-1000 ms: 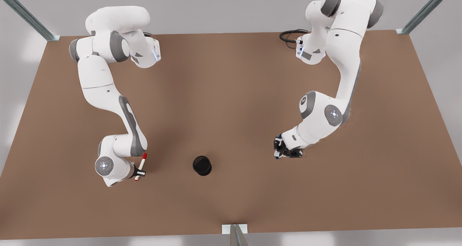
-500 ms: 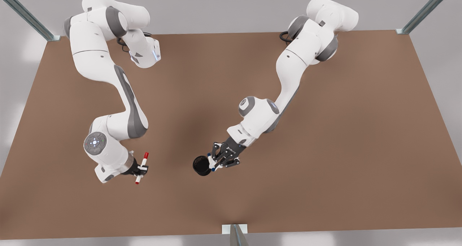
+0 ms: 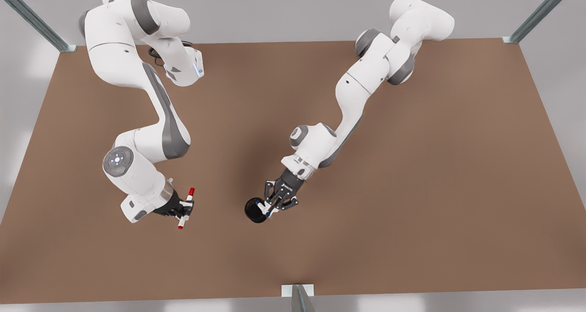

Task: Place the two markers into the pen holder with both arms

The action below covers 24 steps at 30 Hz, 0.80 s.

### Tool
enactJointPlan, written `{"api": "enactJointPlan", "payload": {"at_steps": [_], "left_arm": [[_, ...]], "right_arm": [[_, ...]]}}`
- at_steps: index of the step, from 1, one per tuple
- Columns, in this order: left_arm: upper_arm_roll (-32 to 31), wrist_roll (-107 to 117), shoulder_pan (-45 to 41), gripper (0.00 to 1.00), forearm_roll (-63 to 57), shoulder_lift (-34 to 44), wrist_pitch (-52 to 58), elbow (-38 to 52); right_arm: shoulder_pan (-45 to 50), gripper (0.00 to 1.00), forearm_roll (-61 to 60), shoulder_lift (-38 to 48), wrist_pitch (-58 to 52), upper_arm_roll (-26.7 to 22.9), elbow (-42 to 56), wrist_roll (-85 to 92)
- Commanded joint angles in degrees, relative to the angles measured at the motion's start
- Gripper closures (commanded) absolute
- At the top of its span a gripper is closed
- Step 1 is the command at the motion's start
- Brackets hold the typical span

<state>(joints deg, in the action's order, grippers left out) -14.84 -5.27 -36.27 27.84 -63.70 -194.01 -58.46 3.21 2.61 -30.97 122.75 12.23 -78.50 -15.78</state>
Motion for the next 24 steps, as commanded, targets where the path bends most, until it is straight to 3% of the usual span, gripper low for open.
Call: {"api": "enactJointPlan", "payload": {"at_steps": [1,4,7,13,14,15,17,20,21,24], "left_arm": [[-0.01,3.16,-0.38,0.79,-0.33,-0.90,-4.80,0.37],[0.78,3.16,-1.61,0.79,-0.42,-1.60,-5.86,0.54],[5.35,3.07,-3.64,0.79,-1.13,-1.69,-5.86,0.81],[5.79,3.16,-6.01,0.77,-1.04,-3.10,-5.86,0.81],[5.79,3.16,-6.27,0.61,-1.04,-3.45,-5.86,0.81],[5.79,3.24,-6.54,0.60,-1.04,-3.89,-5.86,0.81],[6.14,3.24,-6.62,0.00,-1.04,-4.15,-5.86,0.72],[6.05,4.21,-6.01,0.00,-0.95,-3.01,-5.42,0.63],[5.88,4.30,-2.77,0.00,-0.95,-0.82,0.96,0.54],[5.61,4.65,12.95,0.00,-1.04,8.93,44.98,0.72]], "right_arm": [[-0.04,0.79,0.65,0.12,0.74,0.16,-0.08,-1.97],[-0.04,0.79,0.65,0.12,1.96,0.33,-0.43,-1.88],[-0.13,0.79,0.56,0.12,5.30,1.56,-1.13,-1.79],[-2.15,0.79,0.65,0.21,6.62,3.85,-1.75,-1.44],[-2.24,0.79,0.65,0.21,6.62,3.85,-1.75,-1.44],[-2.24,0.79,0.65,0.21,6.62,3.85,-1.75,-1.35],[-2.24,0.79,0.65,0.21,6.62,3.85,-1.75,-1.27],[-2.24,0.79,0.65,0.21,6.62,3.94,-1.83,-1.27],[-2.24,0.79,0.65,0.21,6.62,3.94,-1.83,-1.27],[-2.24,0.79,0.65,0.21,6.62,3.94,-1.83,-1.27]]}}
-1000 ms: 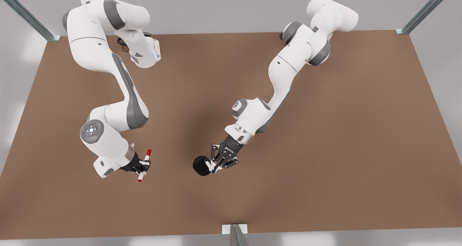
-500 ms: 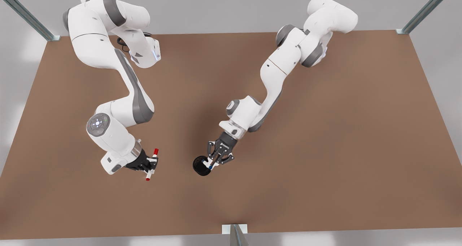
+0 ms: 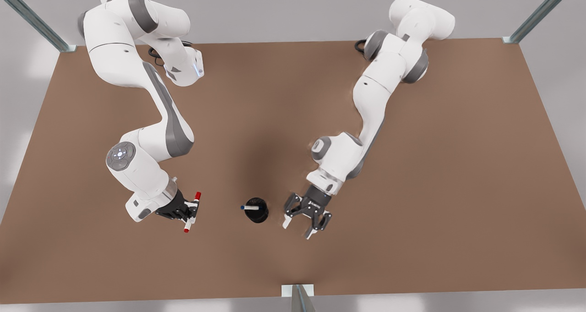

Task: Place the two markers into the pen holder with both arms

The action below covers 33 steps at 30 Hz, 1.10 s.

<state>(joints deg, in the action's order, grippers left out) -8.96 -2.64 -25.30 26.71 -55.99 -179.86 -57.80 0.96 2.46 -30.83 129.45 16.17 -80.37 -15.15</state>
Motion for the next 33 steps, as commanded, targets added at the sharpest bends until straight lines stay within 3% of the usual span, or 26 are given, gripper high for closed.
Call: {"api": "enactJointPlan", "payload": {"at_steps": [1,2,3,4,6,7,8,9,10,13,15,16,18,22,27,33], "left_arm": [[0.86,1.93,9.02,0.00,-0.34,5.00,47.26,0.06],[6.58,1.93,10.36,0.00,-13.69,12.47,65.85,-0.12],[8.52,1.93,10.71,0.00,-21.70,16.78,78.94,-0.12],[10.36,1.76,12.20,0.00,-22.23,21.43,87.64,-0.12],[13.09,1.67,12.56,0.00,-24.42,27.25,96.01,-0.12],[11.34,1.85,15.43,0.00,-25.83,31.02,96.98,-2.12],[4.92,1.49,21.52,0.00,-26.01,38.93,93.83,-13.98],[4.74,1.49,21.96,0.00,-26.01,45.00,89.34,-22.43],[4.74,1.58,22.22,0.00,-26.10,47.03,89.42,-24.02],[4.83,2.11,20.29,0.00,-31.02,45.88,91.36,-22.18],[4.91,2.46,20.55,0.00,-30.84,44.30,91.18,-22.18],[5.00,2.46,20.64,0.00,-30.76,43.95,91.18,-22.18],[5.09,2.46,20.91,0.00,-30.76,43.16,90.92,-22.18],[5.09,3.25,20.91,0.00,-30.76,41.84,90.74,-22.18],[5.27,3.25,20.99,0.00,-30.84,40.70,90.57,-22.18],[5.27,3.25,20.99,0.00,-30.84,40.08,90.57,-22.26]], "right_arm": [[0.09,0.79,0.79,0.07,0.44,0.09,0.04,-1.99],[0.00,0.79,0.79,0.07,1.50,1.49,0.04,-1.99],[0.00,0.79,0.79,0.16,2.91,3.34,0.12,-1.90],[0.09,0.79,0.97,0.42,5.45,5.88,0.12,-2.16],[1.85,0.79,1.14,-0.02,10.99,7.29,0.21,-2.43],[2.64,0.79,1.14,-0.80,14.59,7.29,0.39,-2.43],[3.78,0.79,1.14,-0.90,17.32,7.21,0.56,-2.43],[4.92,0.79,1.23,-1.07,20.30,7.21,0.48,-2.51],[7.12,0.79,3.59,-2.47,21.63,6.59,0.91,-2.43],[8.87,0.79,9.05,-7.31,32.52,5.72,2.32,-2.95],[12.22,0.79,9.05,-7.66,38.50,0.88,1.88,-3.30],[12.31,0.79,9.58,-7.84,39.38,0.70,1.53,-3.30],[12.22,0.79,9.84,-7.93,41.84,0.61,-0.93,-3.39],[11.69,0.79,11.86,-7.93,57.57,-0.97,-10.95,-3.13],[12.22,0.79,11.86,-11.00,66.63,-2.37,-11.74,-2.87],[13.63,0.79,12.30,-11.97,69.44,-3.96,-12.97,-2.69]]}}
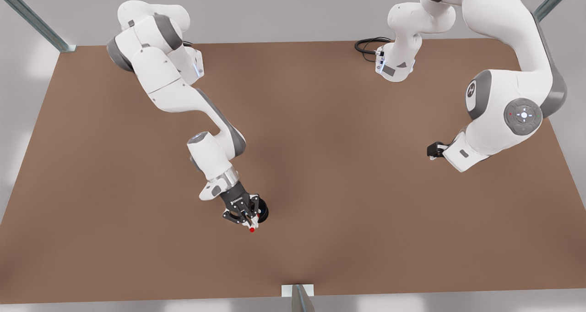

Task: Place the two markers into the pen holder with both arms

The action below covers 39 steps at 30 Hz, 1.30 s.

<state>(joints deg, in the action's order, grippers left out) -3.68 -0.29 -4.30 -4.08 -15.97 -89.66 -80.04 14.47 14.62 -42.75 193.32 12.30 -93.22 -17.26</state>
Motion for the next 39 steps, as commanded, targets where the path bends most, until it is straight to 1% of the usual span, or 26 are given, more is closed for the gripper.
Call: {"api": "enactJointPlan", "payload": {"at_steps": [1,5,9,18,20,22,24,26,27,28,29,32,33,34,35,37,38,39], "left_arm": [[-0.01,0.90,0.00,0.00,-0.05,-0.29,0.37,0.06],[-0.01,3.01,-0.18,0.00,0.12,-0.29,0.37,-0.03],[-0.01,3.10,-0.09,0.00,0.12,-0.38,0.37,-0.03],[-0.10,3.19,0.00,0.00,0.21,-1.70,0.37,-0.03],[-0.10,3.19,0.00,0.00,0.21,-2.05,0.37,-0.03],[-0.01,3.19,0.08,0.00,0.12,-2.40,0.37,-0.03],[-0.01,3.19,0.08,0.00,0.12,-2.49,0.37,-0.03],[-0.01,3.19,0.08,0.00,0.12,-2.49,0.37,-0.03],[-0.01,3.19,0.08,0.00,0.12,-2.49,0.37,-0.03],[-0.01,3.19,0.08,0.00,0.12,-2.49,0.37,-0.03],[-0.01,3.19,0.08,0.00,0.12,-2.49,0.37,-0.03],[-0.01,3.19,0.08,0.00,0.12,-2.67,0.28,-0.03],[-0.10,3.19,0.08,0.00,0.12,-2.67,0.28,-0.03],[-0.10,2.66,0.26,0.00,0.39,-2.58,0.37,0.06],[-0.18,2.40,0.87,0.00,1.43,-1.97,0.89,0.06],[-0.18,2.31,1.14,0.00,2.23,-0.30,2.91,0.14],[-0.18,2.22,1.14,0.00,2.06,0.15,3.44,1.29],[0.34,0.03,1.58,0.00,2.14,2.51,4.14,1.11]], "right_arm": [[0.03,0.79,0.24,0.56,7.15,-0.17,-1.96,-0.58],[-0.50,0.79,0.59,3.28,8.13,-0.26,-7.06,-0.67],[-0.41,0.78,0.59,4.51,8.22,-0.35,-9.70,-0.67],[0.29,0.77,0.59,3.90,8.22,-1.40,-10.49,-0.67],[1.17,0.77,0.94,3.46,8.22,-2.89,-10.93,-0.58],[3.89,0.77,0.94,2.58,8.22,-6.23,-10.84,-0.67],[4.07,0.77,0.85,1.35,8.22,-6.41,-10.49,-0.67],[4.25,0.77,0.68,-0.58,8.22,-6.41,-7.68,-0.67],[4.25,0.61,0.68,-1.11,8.22,-6.50,-7.15,-0.67],[4.33,0.17,0.59,-1.81,8.22,-6.59,-7.15,-0.67],[4.25,0.00,0.68,-1.81,8.22,-6.59,-7.15,-0.67],[4.34,0.00,0.68,-1.81,8.22,-6.76,-7.15,-0.67],[4.07,0.00,0.50,-0.76,8.13,-6.85,-6.80,-0.32],[3.28,0.00,0.59,2.48,5.51,-6.85,-6.62,-0.06],[2.58,0.00,0.68,8.19,-4.68,-6.76,-6.88,-0.41],[0.64,0.00,0.94,13.73,-14.26,-6.15,-7.41,-0.41],[0.47,0.00,0.77,20.50,-31.13,-6.15,-6.36,-0.58],[-1.02,0.00,-2.21,28.14,-49.49,-6.15,-5.39,-0.59]]}}
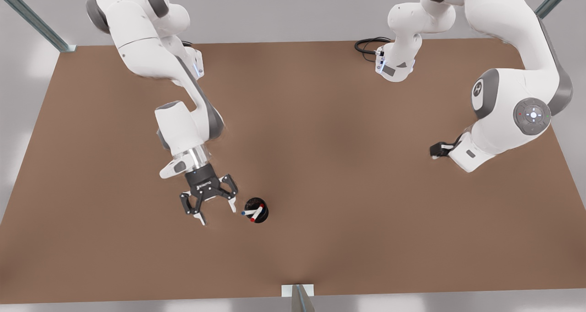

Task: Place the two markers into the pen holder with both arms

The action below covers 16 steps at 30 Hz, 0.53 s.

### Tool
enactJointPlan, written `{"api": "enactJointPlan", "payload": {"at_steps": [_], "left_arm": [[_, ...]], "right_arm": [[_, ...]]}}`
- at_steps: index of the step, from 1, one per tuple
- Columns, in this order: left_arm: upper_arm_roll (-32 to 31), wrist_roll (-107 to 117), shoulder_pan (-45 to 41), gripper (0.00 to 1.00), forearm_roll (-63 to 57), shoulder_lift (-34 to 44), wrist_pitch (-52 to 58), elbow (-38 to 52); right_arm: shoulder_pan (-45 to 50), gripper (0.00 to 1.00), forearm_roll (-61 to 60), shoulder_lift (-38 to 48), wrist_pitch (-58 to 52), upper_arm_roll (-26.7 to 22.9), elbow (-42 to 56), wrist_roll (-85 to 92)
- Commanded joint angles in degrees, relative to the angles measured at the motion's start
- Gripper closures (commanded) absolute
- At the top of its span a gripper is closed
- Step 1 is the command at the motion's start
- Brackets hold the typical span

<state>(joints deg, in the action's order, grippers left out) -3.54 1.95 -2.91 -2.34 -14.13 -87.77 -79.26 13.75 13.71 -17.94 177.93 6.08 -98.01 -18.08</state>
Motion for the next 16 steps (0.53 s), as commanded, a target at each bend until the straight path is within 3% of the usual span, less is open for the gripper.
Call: {"api": "enactJointPlan", "payload": {"at_steps": [1,2,3,5,7,16], "left_arm": [[0.20,-5.64,0.80,0.00,0.85,2.62,2.61,-0.02],[0.12,-6.00,0.45,0.00,0.41,2.36,2.34,0.42],[0.12,-6.00,0.36,0.00,0.06,1.92,2.08,0.60],[0.03,-6.00,0.36,0.00,0.06,1.04,2.08,2.27],[0.03,-5.73,0.45,0.00,0.06,0.34,2.08,2.53],[-0.06,-5.47,0.27,0.00,0.06,-0.81,2.16,2.62]], "right_arm": [[-3.55,0.00,-7.55,9.58,-59.24,-0.19,5.19,0.50],[-6.10,0.00,-7.82,11.08,-73.14,-0.45,8.71,0.67],[-9.53,0.00,-7.82,11.17,-79.49,-0.10,8.80,1.63],[-13.58,0.00,-12.74,9.77,-84.40,0.42,10.02,7.62],[-13.57,0.01,-11.95,-0.34,-93.20,0.78,26.37,7.97],[-13.31,0.00,-12.04,0.18,-87.75,0.07,24.27,8.58]]}}
